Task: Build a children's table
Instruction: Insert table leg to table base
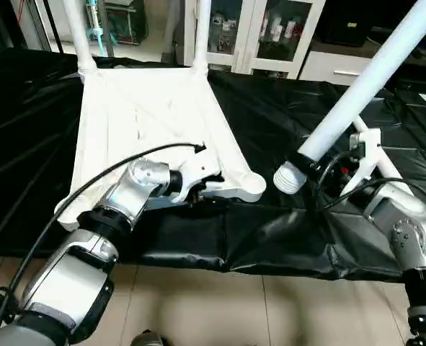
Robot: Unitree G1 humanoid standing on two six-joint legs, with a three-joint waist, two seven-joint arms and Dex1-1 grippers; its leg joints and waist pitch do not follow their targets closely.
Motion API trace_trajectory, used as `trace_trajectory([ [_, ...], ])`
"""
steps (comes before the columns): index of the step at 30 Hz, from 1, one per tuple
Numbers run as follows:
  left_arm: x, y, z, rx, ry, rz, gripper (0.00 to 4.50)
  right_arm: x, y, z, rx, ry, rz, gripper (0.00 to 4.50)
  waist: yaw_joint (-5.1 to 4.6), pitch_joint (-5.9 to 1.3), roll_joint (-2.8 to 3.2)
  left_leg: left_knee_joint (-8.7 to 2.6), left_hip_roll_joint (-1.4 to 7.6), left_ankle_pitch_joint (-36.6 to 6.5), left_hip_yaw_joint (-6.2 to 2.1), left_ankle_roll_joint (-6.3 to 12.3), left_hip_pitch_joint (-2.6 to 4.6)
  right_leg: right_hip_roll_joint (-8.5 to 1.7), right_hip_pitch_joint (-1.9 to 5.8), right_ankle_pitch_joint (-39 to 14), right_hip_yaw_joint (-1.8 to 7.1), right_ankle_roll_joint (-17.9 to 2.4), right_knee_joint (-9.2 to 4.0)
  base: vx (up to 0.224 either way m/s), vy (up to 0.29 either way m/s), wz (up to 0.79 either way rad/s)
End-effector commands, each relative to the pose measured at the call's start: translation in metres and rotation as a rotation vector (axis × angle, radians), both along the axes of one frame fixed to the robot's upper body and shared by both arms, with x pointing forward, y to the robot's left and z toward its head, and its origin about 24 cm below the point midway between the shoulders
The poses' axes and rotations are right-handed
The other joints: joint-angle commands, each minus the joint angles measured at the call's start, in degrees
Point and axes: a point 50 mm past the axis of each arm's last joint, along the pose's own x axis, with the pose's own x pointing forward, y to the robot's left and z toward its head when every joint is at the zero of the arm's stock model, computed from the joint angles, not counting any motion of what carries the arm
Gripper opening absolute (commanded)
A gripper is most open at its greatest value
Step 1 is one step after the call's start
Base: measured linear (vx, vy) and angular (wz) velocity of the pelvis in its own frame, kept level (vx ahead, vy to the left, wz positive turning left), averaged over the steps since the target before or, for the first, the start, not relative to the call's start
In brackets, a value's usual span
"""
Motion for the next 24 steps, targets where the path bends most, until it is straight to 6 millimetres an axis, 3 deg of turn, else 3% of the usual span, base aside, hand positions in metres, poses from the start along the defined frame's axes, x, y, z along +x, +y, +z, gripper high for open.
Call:
trace_trajectory([
  [1, 0.003, -0.002, 0.004, 0.027, -0.021, -0.009, 2.50, -0.001, -0.002, 0.008, 0.004, -0.027, -0.006, 1.86, 0.00, -4.80, 0.61, -3.62, 1.86, -7.8, -0.41, 1.08, 1.50, -3.89, 3.42, 3.2, 2.61, -14.8, -4.05, 0.000, 0.000, 0.00],
  [8, 0.008, 0.004, -0.001, 0.049, -0.026, 0.047, 1.93, -0.001, 0.003, 0.009, 0.000, -0.026, 0.019, 1.86, 0.18, -4.76, 0.54, -3.64, 1.91, -7.5, -0.44, 1.38, 1.52, -4.03, 3.40, 3.5, 2.58, -15.0, -4.01, 0.000, 0.000, 0.00],
  [24, 0.000, -0.003, -0.018, 0.112, 0.018, -0.028, 0.57, -0.002, 0.007, 0.008, -0.001, -0.023, 0.027, 1.86, 0.25, -4.67, 0.67, -3.75, 2.00, -8.7, -0.51, 1.42, 1.57, -4.19, 3.47, 2.8, 2.60, -15.3, -4.21, 0.000, 0.000, 0.00],
])
